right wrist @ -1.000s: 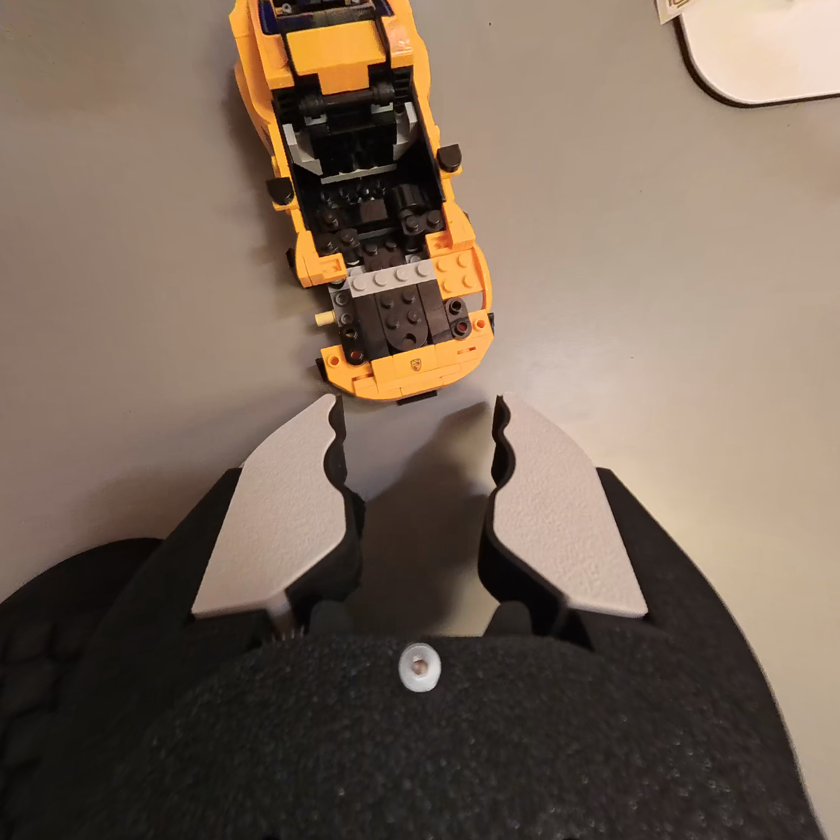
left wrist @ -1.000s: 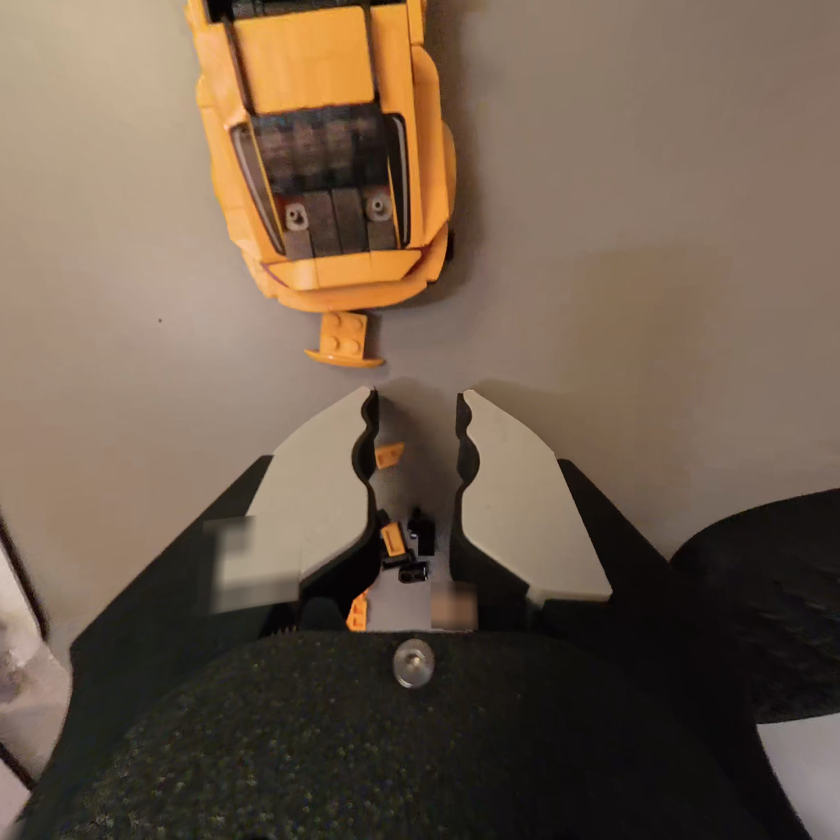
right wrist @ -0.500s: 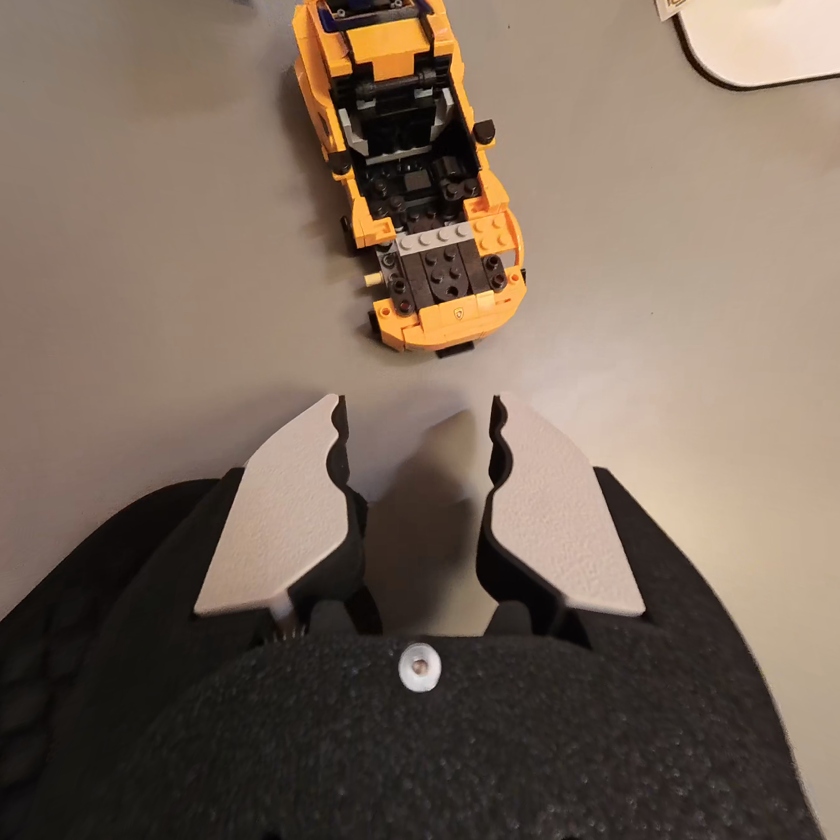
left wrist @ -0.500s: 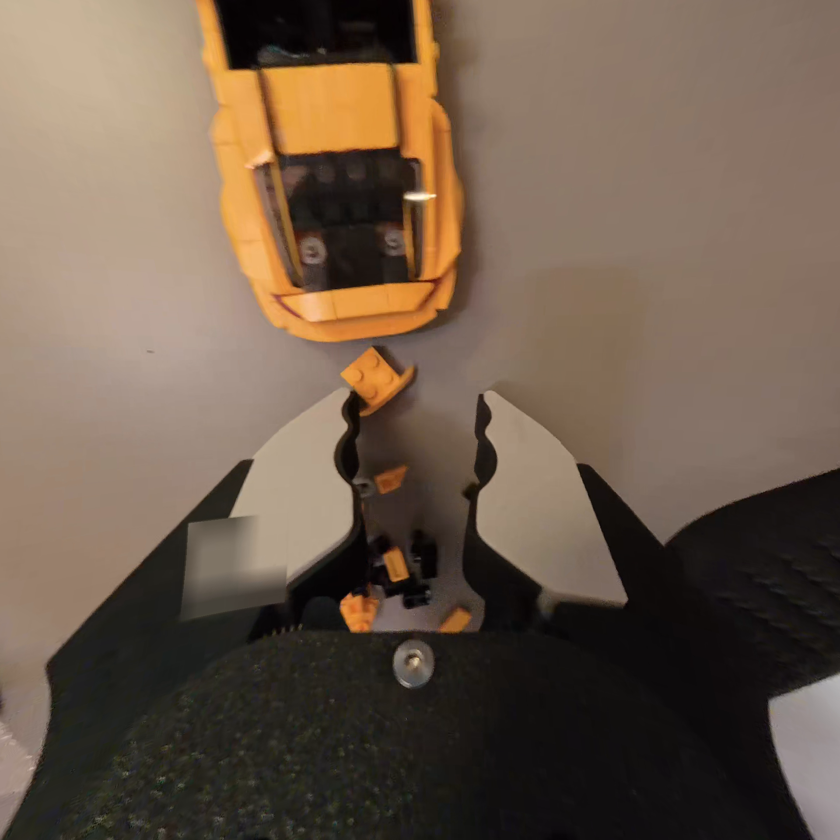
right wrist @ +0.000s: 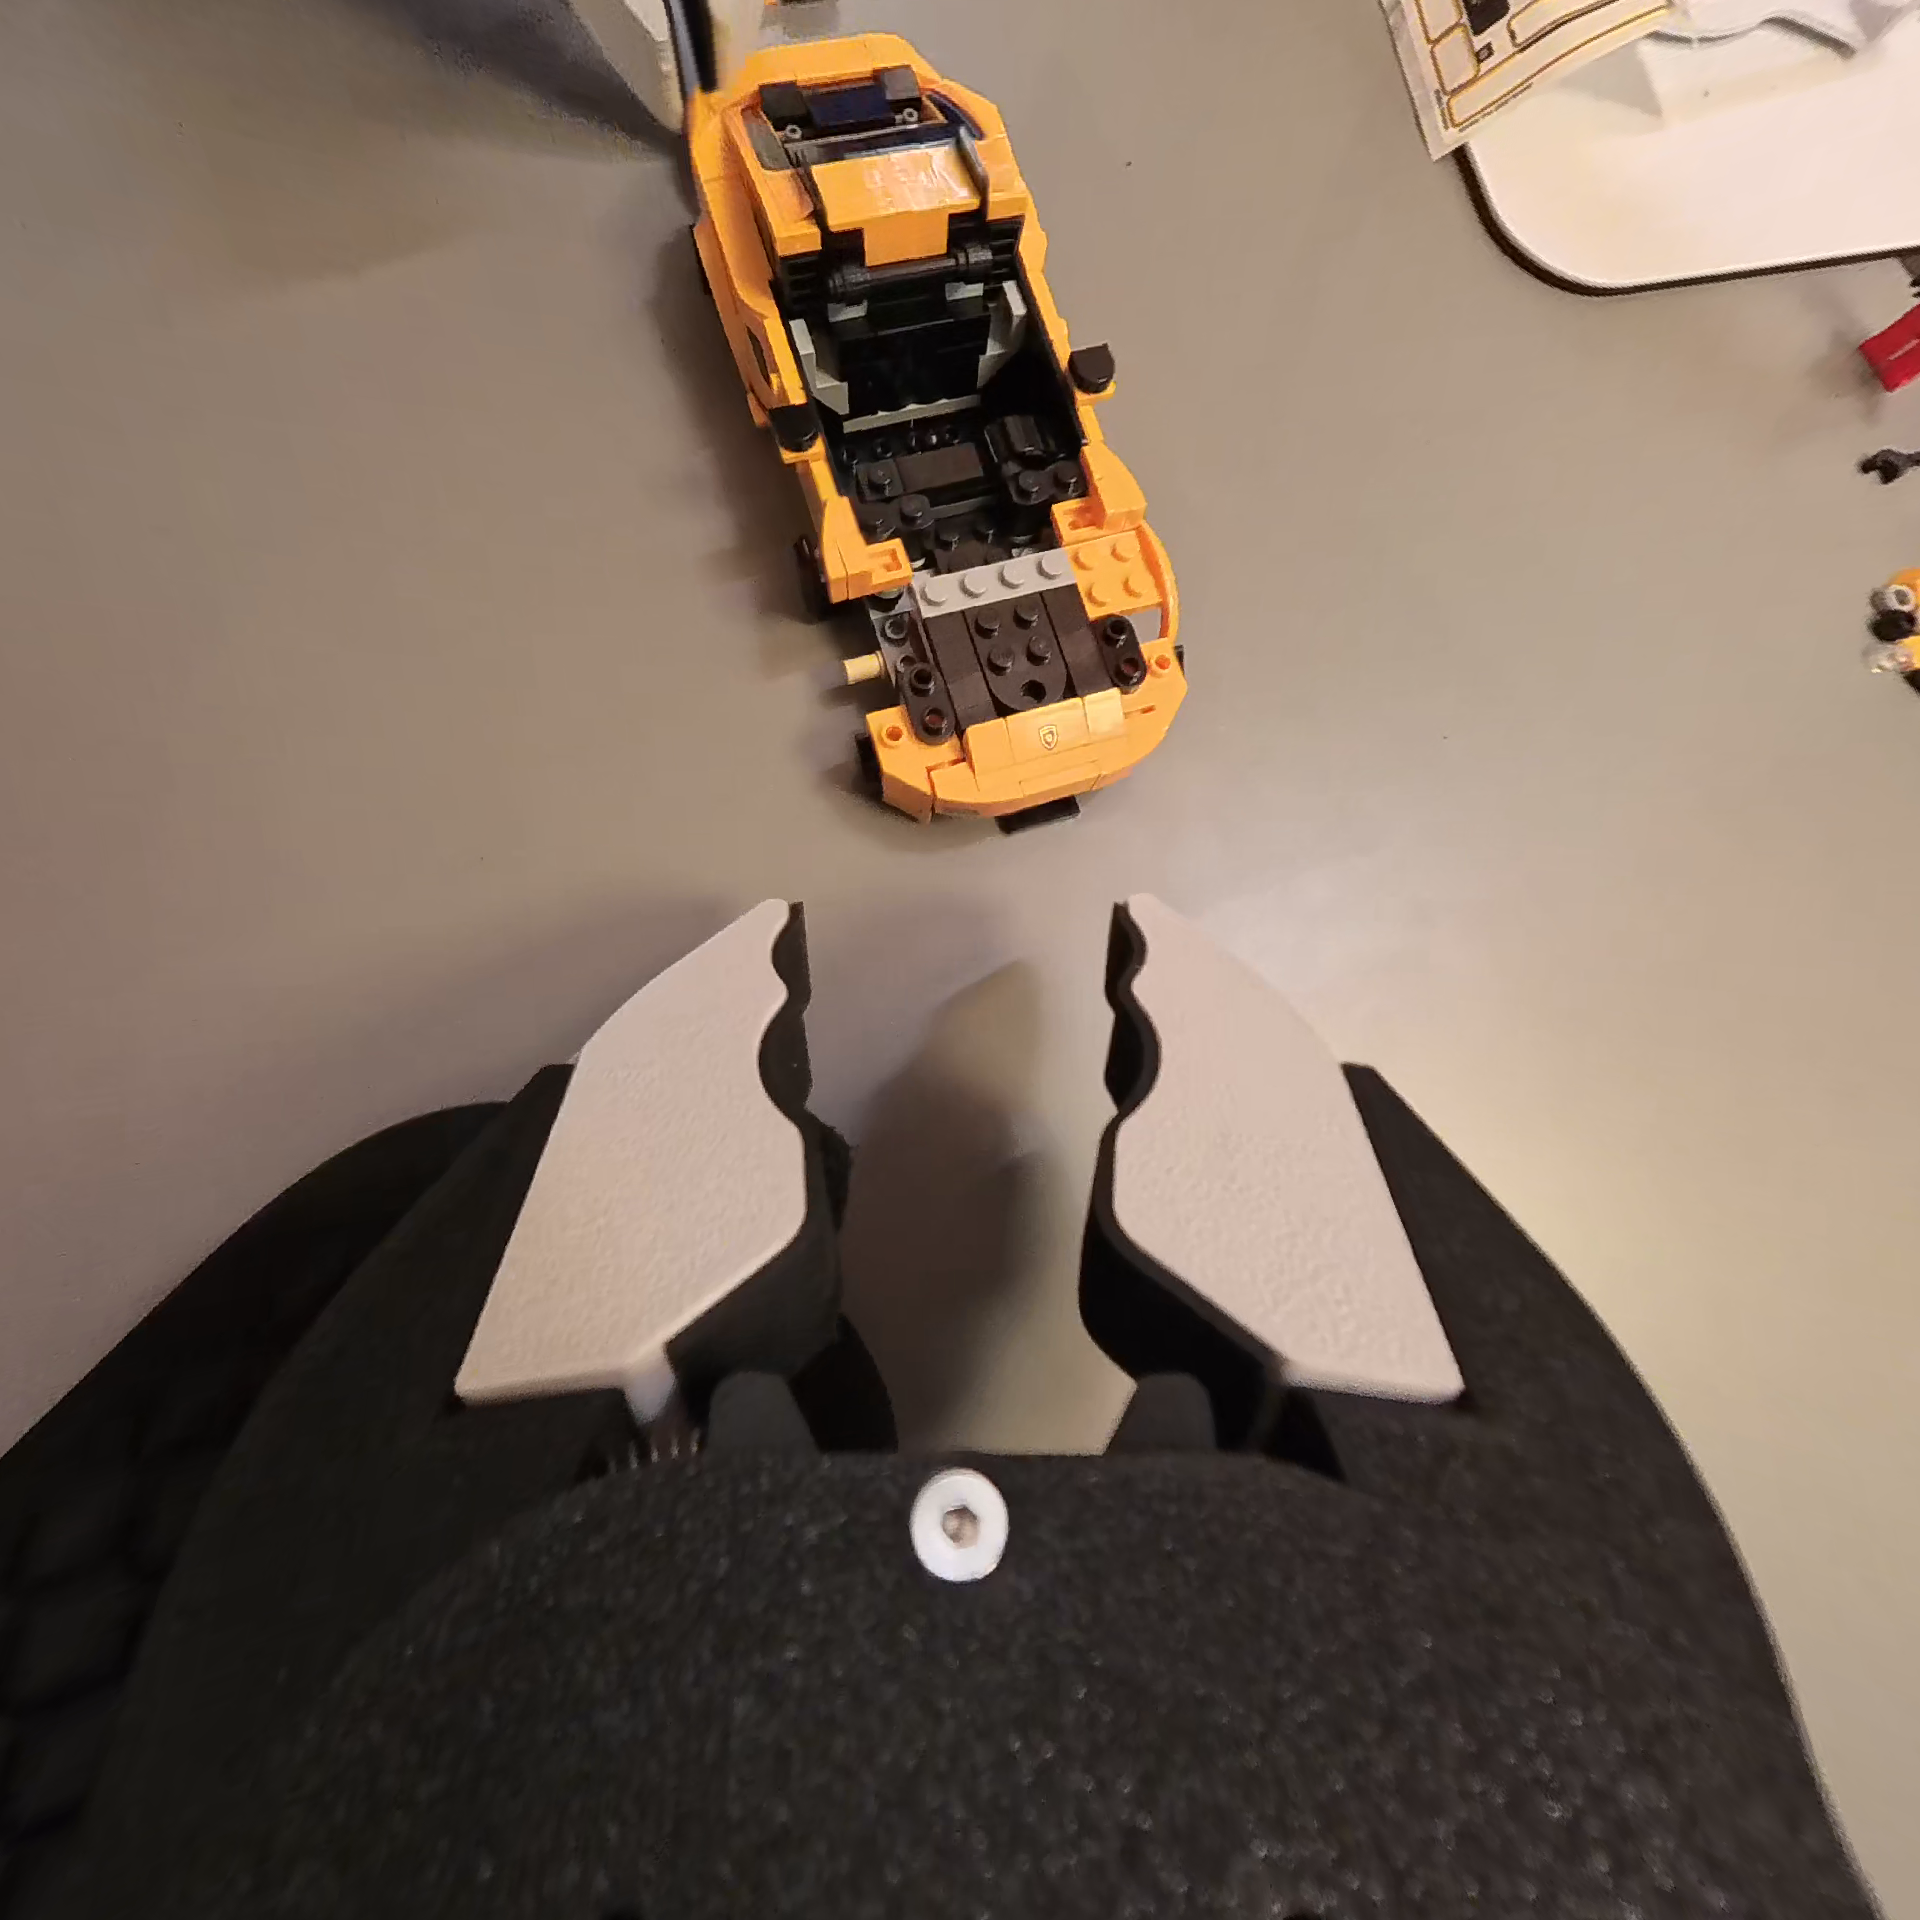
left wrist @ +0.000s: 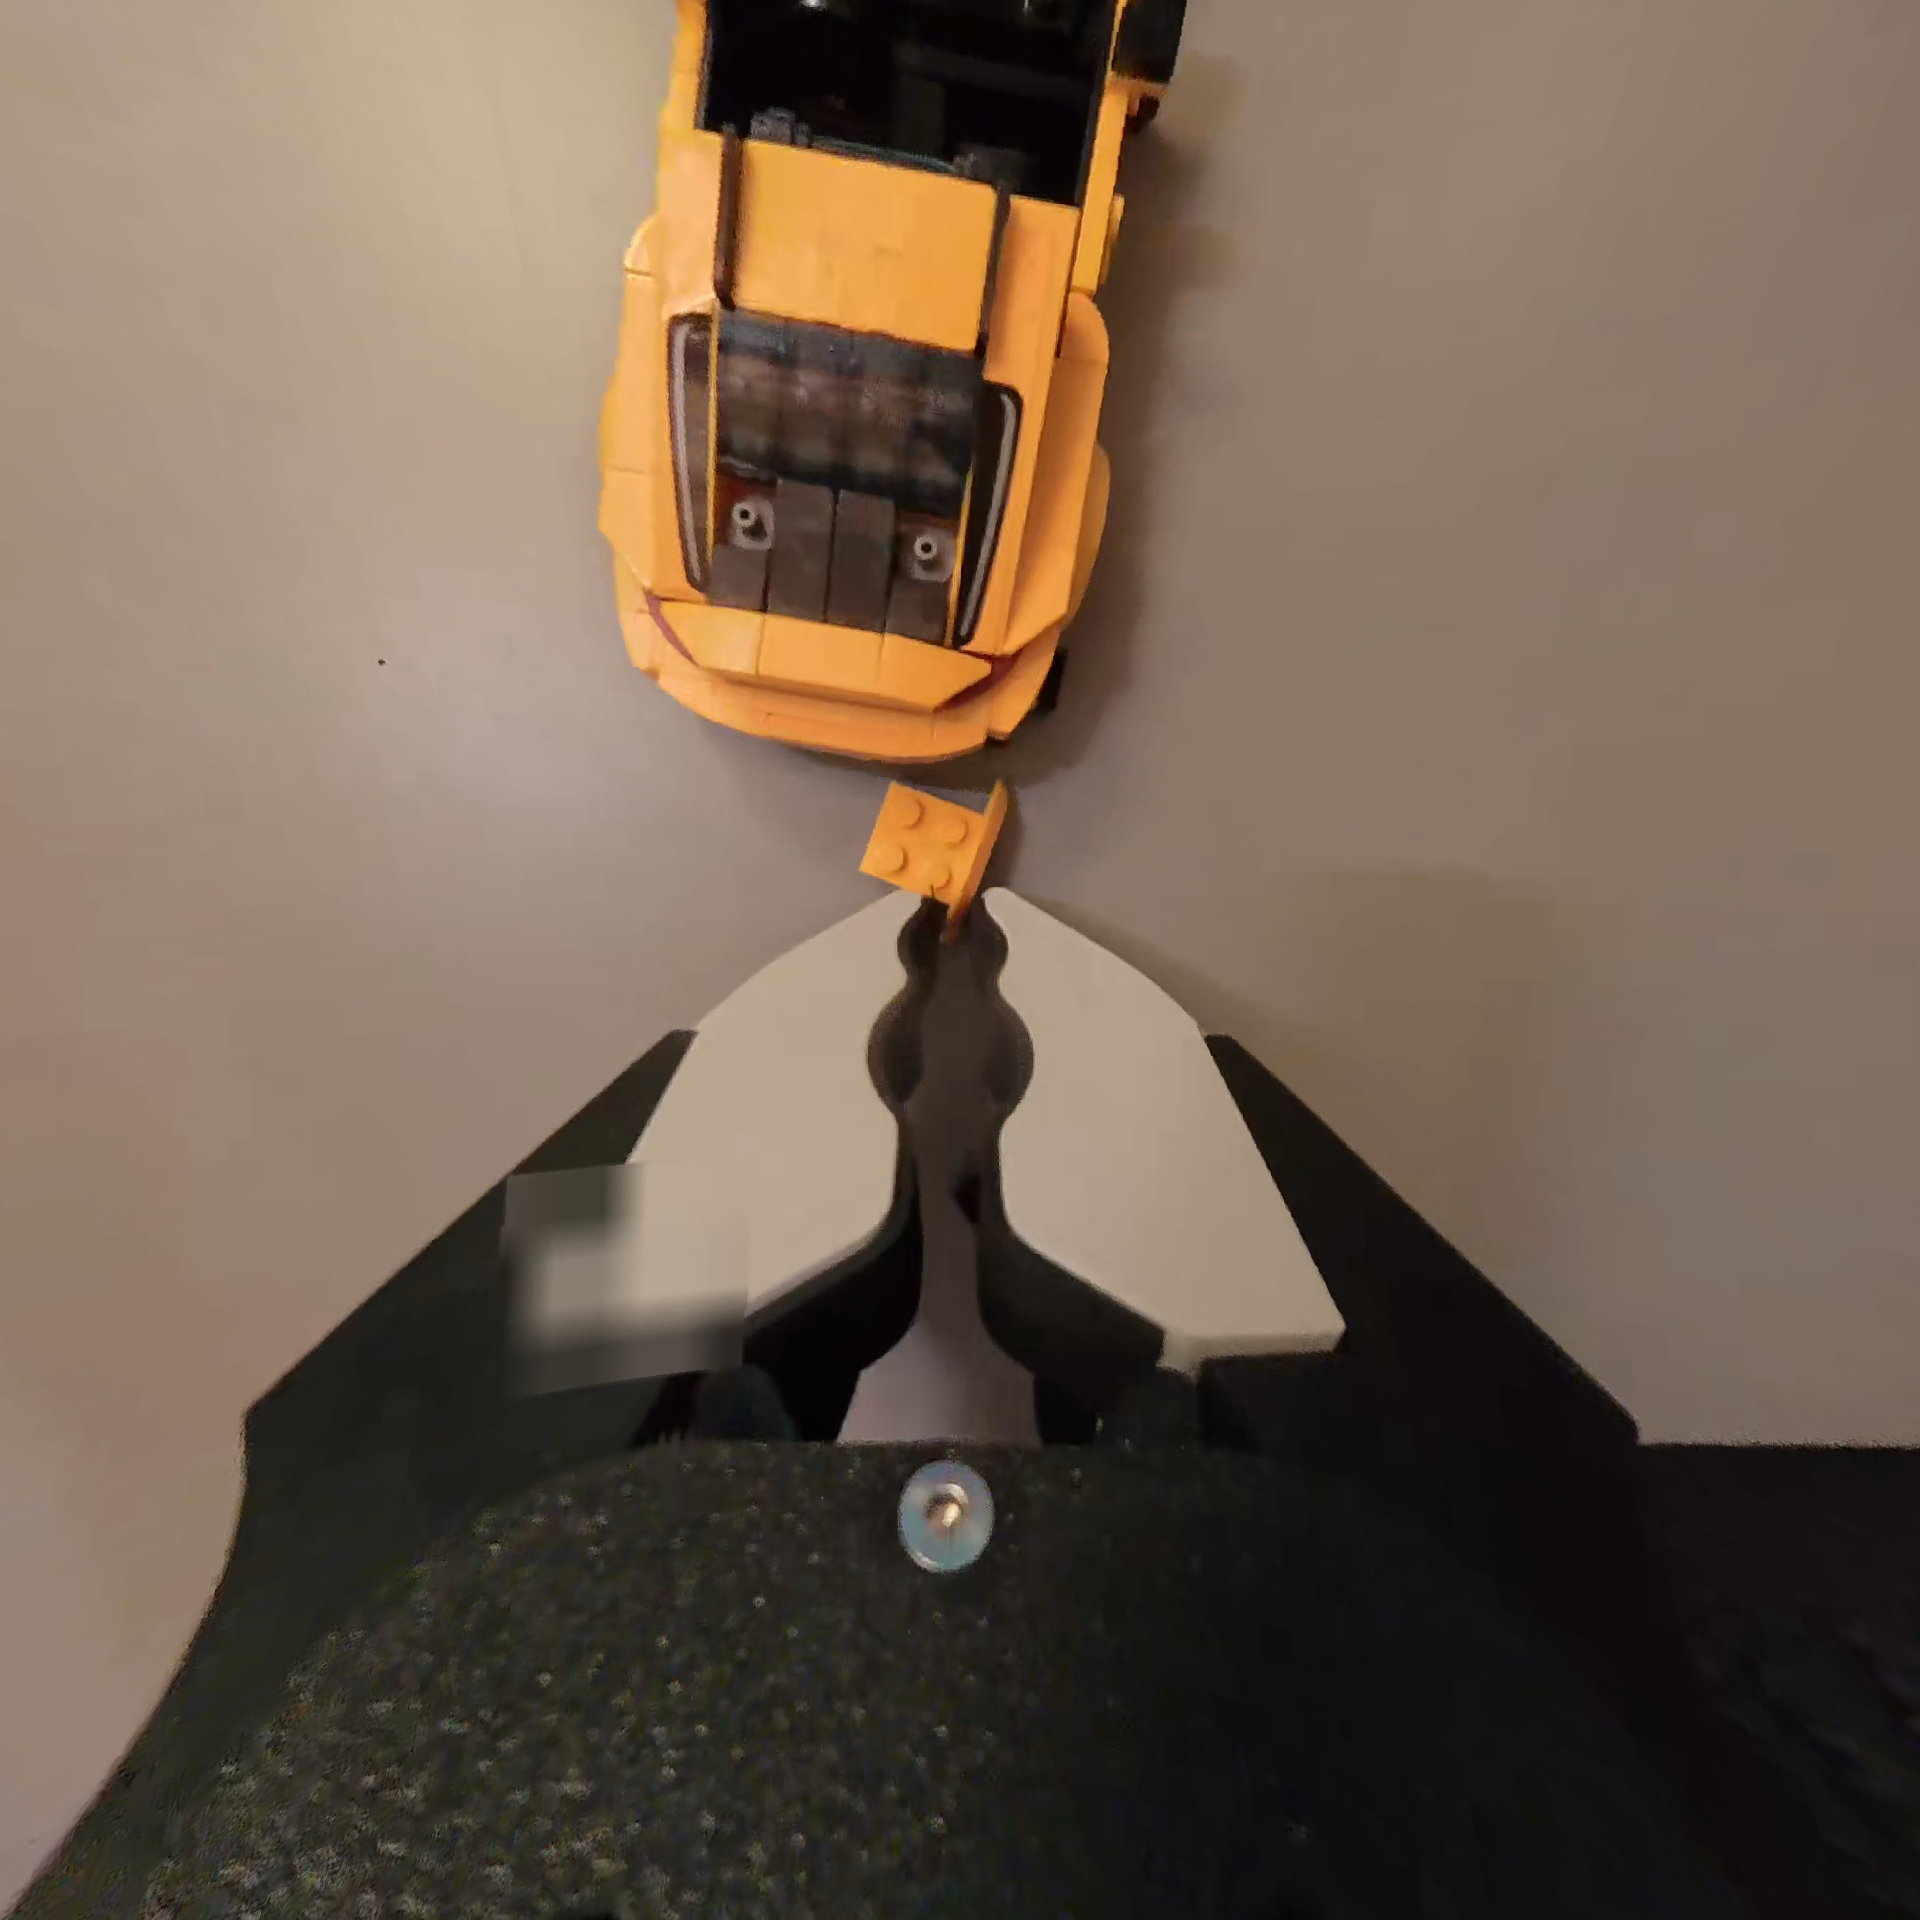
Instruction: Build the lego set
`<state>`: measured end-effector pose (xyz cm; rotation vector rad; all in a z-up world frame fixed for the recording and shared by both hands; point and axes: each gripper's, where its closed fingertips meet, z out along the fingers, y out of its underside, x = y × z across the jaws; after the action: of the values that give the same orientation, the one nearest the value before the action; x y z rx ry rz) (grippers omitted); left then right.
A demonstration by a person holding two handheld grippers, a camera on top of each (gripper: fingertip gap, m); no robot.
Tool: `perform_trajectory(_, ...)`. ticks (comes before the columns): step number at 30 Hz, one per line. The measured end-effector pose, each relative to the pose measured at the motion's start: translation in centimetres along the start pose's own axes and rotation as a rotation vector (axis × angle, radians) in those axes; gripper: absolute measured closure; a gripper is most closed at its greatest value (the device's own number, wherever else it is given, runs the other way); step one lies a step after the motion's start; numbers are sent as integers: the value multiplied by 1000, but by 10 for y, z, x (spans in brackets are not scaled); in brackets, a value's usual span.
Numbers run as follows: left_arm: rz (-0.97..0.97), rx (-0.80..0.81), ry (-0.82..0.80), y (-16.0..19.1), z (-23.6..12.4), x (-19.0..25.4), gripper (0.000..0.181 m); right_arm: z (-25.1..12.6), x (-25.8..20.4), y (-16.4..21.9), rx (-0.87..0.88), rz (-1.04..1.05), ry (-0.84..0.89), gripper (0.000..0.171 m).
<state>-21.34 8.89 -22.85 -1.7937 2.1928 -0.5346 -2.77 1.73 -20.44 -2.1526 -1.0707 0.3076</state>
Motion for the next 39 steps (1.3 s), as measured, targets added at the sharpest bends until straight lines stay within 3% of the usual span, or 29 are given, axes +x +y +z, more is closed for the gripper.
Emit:
perform_trajectory(4, -67, 96, 20, -15, -3, 36, 178, -12, -6, 1, 29, -9, 34, 118)
perform_trajectory(8, -90, 183, 4, -63, 5, 70, 177, -23, -19, -9, 127, -58, 65, 132)
perform_trajectory(12, -54, 160, -69, -101, 29, 65, 177, -23, -34, -26, 210, -147, 70, 143)
perform_trajectory(16, -36, 134, -110, -124, 39, 55, 177, -15, -41, -31, 166, -279, 115, 148)
perform_trajectory(24, -40, 129, -146, -133, 42, 50, 177, 16, -42, -38, 66, -497, 181, 150)
perform_trajectory(28, -34, 134, -165, -133, 38, 48, 177, 23, -35, -38, 36, -496, 237, 162)
perform_trajectory(39, -23, 160, -232, -123, 32, 39, 171, 28, -24, -37, 12, -448, 303, 167)
